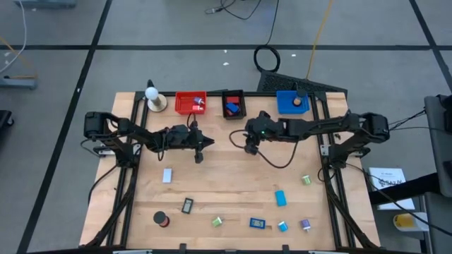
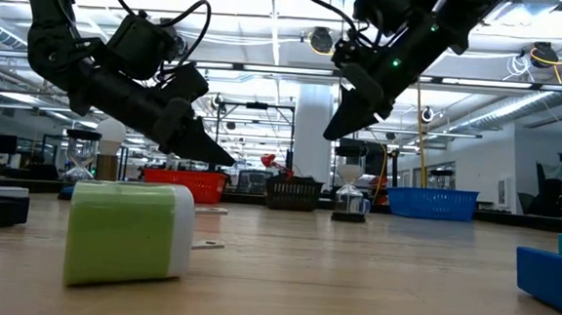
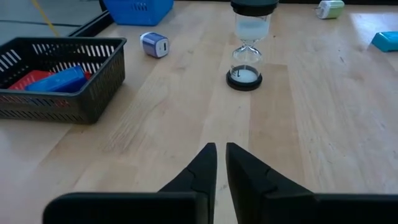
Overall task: Pick & Place Office items
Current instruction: Put the white hourglass into the blue bin
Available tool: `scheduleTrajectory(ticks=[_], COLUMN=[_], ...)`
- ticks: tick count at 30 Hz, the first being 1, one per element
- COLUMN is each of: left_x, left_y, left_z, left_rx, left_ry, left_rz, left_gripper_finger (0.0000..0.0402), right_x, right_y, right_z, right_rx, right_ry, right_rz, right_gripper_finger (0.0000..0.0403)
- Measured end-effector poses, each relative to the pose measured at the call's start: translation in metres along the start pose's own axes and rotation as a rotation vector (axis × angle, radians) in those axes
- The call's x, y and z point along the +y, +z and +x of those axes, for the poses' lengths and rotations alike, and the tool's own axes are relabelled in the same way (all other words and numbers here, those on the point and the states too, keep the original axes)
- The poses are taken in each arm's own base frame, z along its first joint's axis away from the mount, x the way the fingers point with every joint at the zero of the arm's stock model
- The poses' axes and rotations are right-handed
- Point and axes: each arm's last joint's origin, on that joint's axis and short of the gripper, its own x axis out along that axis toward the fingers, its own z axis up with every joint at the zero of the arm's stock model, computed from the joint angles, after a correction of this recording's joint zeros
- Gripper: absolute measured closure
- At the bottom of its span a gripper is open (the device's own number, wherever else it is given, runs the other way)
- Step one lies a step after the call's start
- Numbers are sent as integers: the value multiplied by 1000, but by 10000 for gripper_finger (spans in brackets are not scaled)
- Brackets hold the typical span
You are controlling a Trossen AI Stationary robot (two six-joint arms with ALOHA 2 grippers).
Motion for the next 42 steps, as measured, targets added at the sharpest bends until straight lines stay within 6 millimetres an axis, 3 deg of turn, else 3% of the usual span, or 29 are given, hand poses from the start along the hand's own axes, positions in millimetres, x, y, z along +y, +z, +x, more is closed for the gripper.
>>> scheduleTrajectory(ticks=[10,19,22,28,42], left_x=[0,0,0,0,0], left_y=[0,0,0,0,0], left_z=[0,0,0,0,0], left_rx=[0,-1,-1,-1,-1], left_ry=[0,0,0,0,1], left_rz=[-2,-2,-2,-1,-1], left_gripper_finger=[357,357,357,357,357], right_x=[-1,-12,-12,-11,3], right_y=[2,38,46,42,23], right_z=[0,-29,-37,-36,2], right_rx=[-3,176,198,252,408], right_ry=[-4,-50,-30,36,109], right_rz=[-26,90,103,119,29], right_gripper_finger=[189,109,96,81,64])
